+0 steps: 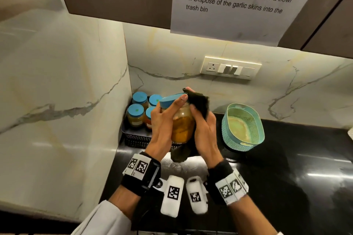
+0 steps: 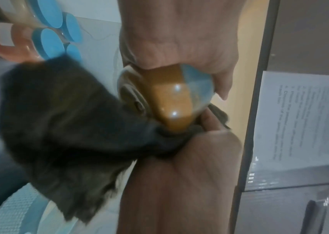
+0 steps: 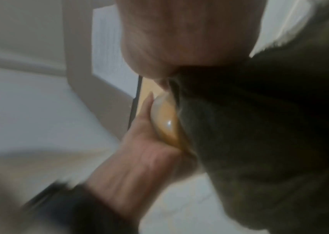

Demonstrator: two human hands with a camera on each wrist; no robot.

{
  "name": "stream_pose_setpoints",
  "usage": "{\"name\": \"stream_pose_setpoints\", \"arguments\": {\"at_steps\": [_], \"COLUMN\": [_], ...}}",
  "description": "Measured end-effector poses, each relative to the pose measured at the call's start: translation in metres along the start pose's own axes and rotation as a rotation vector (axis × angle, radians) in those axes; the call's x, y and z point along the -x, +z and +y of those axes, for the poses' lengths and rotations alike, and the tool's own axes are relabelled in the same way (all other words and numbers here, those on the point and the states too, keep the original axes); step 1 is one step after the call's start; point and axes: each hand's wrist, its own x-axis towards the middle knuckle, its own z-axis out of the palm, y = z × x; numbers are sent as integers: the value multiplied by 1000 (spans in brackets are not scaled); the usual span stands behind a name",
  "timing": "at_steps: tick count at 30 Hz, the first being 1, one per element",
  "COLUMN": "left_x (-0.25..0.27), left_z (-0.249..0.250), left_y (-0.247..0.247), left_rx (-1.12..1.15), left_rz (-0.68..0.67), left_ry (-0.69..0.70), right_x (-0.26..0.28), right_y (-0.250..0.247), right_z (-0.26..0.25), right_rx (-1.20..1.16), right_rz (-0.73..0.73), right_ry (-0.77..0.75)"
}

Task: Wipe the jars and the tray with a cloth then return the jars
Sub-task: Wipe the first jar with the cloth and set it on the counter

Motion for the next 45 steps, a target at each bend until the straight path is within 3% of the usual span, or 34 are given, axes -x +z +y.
{"name": "stream_pose_setpoints", "arguments": {"at_steps": [4,7,9,13,14,19,23,26,30,32,36,41,45], "left_x": [-8,-3,-2,-6,-4,5,-2,-5,-7,-6,0,-8,1], "left_z": [1,-4,-4,-1,-1,1,15,14,4,-1,-2,6,2], "left_y": [-1,5,6,2,3,10,5,8,10,10,18,13,15], "left_rx": [10,7,12,42,35,16,-80,-16,10,-5,-121,-61,-136], "left_rz": [29,20,5,-5,6,-54,-123,-147,-66,-41,-44,-27,-76], "left_ry": [-37,-31,-27,-62,-66,-117,-102,-143,-105,-54,95,69,124], "right_x": [27,0,1,27,23,-11,-25,-17,25,25,-9,22,-10], "right_y": [4,-5,-4,1,-2,-19,-36,-27,-14,-14,-19,-14,-21], "right_z": [12,6,-1,13,19,2,-11,-14,-4,-1,-15,0,-10], "right_rx": [176,13,11,228,214,-112,-199,-139,80,161,-25,102,-17], "right_rz": [-97,20,42,-86,-100,72,74,70,-8,-52,69,-75,49], "right_ry": [-216,-30,-10,-292,-295,98,282,236,-77,-131,149,-85,189]}}
